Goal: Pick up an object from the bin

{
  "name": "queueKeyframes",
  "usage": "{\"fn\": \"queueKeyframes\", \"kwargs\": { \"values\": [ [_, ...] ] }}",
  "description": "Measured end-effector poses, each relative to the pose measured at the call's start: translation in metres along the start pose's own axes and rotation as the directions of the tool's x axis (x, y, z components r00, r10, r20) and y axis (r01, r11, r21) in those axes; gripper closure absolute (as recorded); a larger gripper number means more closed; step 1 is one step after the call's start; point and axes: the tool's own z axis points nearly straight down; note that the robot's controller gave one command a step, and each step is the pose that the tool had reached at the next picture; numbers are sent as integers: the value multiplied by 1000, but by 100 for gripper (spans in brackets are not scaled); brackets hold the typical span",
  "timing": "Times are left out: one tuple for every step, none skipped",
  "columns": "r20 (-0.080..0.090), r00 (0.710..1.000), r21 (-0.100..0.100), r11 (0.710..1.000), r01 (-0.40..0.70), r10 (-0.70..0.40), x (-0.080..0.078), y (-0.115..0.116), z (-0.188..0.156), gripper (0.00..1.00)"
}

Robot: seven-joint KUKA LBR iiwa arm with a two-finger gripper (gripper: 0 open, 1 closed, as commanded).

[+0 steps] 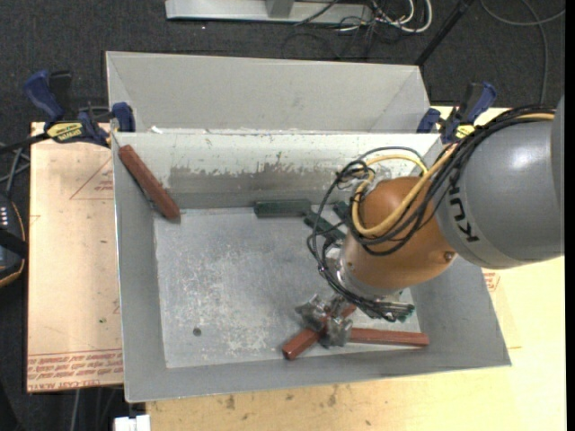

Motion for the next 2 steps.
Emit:
{"fn": "queueKeyframes", "kwargs": {
  "values": [
    [0,1000,0,1000,0,0,0,0,0,100],
    [-10,999,-5,999,-41,41,17,-10,-148,100]
  ]
}}
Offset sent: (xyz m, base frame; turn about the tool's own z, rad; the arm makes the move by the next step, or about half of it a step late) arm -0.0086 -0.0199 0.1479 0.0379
